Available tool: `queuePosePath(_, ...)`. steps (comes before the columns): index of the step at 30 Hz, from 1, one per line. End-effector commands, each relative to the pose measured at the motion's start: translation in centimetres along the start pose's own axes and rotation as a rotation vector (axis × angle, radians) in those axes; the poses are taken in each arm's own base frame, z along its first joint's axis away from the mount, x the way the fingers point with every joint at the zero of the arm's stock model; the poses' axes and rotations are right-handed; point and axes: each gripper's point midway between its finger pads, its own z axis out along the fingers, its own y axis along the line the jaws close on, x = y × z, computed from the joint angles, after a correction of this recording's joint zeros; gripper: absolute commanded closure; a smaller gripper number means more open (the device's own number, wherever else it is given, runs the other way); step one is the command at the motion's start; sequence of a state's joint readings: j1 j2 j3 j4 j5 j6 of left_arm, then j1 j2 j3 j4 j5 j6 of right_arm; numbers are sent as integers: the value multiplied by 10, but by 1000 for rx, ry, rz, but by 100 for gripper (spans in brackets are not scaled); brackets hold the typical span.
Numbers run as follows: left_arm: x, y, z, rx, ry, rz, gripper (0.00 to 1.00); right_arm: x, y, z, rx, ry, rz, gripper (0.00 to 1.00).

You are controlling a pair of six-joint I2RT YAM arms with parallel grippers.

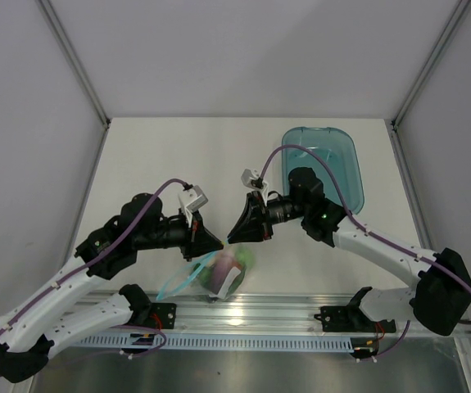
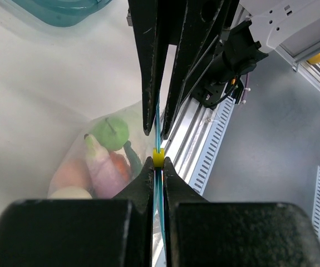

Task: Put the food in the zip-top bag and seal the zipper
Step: Zip the zipper food storage bag at the center of the board.

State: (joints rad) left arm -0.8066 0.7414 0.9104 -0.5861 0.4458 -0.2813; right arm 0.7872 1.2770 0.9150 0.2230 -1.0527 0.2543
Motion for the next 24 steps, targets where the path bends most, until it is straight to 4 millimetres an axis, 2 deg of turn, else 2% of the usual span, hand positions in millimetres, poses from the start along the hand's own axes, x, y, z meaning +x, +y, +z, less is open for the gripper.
queuePosePath(1, -6, -6, 2, 32, -24, 0, 99, -16, 9, 5, -46, -21, -64, 84)
queuePosePath(6, -6, -6, 2, 30, -22, 0, 99, -15, 11, 8, -54, -15, -70, 84)
queuePosePath(12, -6, -6, 1, 30, -25, 0, 99, -14, 12, 10, -61, -8, -67, 89)
queuePosePath(15, -6, -6, 1, 29, -25, -1, 100, -13, 12, 11, -61, -3, -65, 100)
queuePosePath(19, -6, -6, 1, 29, -27, 2, 99, -14, 5, 11, -12, -6, -62, 100)
queuePosePath(24, -4, -5, 0, 24, -24, 0, 99, -14, -16, 9, 131, -20, -49, 100)
